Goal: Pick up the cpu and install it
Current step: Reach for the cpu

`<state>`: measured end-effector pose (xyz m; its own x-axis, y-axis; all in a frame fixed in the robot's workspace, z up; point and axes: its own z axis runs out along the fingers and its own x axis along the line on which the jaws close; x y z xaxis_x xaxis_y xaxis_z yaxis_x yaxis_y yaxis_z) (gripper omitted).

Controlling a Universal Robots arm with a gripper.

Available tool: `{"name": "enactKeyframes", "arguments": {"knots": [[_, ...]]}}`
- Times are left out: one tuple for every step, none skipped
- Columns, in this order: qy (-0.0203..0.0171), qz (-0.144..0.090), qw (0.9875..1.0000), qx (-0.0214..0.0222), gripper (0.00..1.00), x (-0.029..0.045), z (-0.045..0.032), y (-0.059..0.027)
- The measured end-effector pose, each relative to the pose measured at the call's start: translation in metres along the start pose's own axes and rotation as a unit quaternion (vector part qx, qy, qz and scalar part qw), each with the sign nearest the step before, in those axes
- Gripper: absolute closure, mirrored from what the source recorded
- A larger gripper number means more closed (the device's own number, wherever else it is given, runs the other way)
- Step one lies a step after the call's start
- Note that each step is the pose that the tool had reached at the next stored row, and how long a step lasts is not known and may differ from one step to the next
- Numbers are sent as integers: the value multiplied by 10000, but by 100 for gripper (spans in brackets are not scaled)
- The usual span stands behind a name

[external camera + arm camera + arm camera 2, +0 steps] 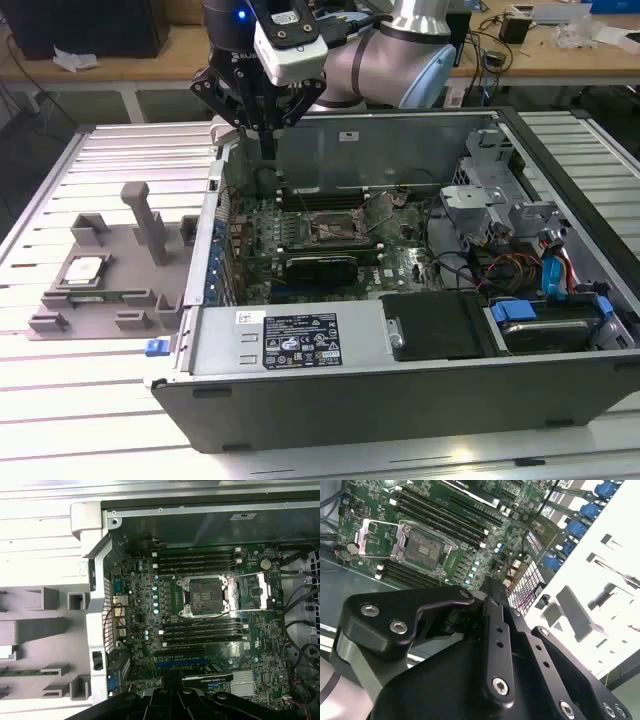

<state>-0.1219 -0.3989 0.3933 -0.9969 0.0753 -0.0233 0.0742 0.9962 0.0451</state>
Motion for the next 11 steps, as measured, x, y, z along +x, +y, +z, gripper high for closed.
{"name": "enactKeyframes", "arguments": {"knots": [[0, 0, 10000, 0, 89, 0, 0, 0], [0, 0, 10000, 0, 89, 0, 0, 0], [0, 0, 10000, 0, 89, 0, 0, 0], [0, 0, 10000, 0, 89, 0, 0, 0], [0, 0, 10000, 0, 89, 0, 0, 0], [0, 0, 10000, 0, 89, 0, 0, 0], [0, 0, 10000, 0, 89, 0, 0, 0], [0, 0, 10000, 0, 89, 0, 0, 0], [0, 0, 10000, 0, 89, 0, 0, 0], [0, 1, 10000, 0, 89, 5, 0, 0], [1, 0, 10000, 0, 89, 9, -1, 0]]}}
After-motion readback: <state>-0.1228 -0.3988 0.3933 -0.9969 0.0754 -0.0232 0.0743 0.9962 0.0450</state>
